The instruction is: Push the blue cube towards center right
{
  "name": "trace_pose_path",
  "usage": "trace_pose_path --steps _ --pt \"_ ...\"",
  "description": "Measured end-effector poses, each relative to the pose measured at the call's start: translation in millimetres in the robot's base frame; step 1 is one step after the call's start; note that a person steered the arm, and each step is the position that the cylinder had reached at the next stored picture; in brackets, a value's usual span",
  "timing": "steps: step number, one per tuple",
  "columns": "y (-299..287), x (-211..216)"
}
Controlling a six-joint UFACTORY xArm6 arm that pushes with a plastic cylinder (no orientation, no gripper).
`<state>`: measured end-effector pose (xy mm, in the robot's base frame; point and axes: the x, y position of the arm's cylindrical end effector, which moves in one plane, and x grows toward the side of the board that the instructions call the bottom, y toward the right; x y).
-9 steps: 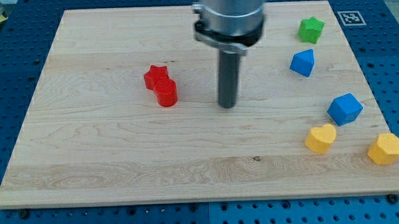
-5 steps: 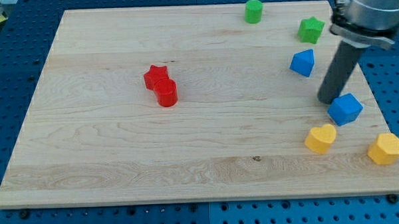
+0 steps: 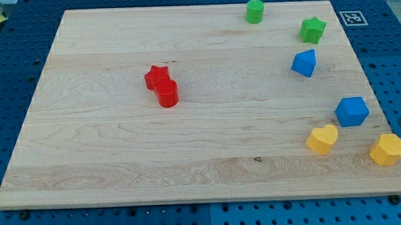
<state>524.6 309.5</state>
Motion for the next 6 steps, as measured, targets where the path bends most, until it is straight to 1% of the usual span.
trace_pose_path --steps 1,3,6 --pt "-48.9 -3.1" --pt "-54.7 -6.4" --pt "-87.9 -12.1"
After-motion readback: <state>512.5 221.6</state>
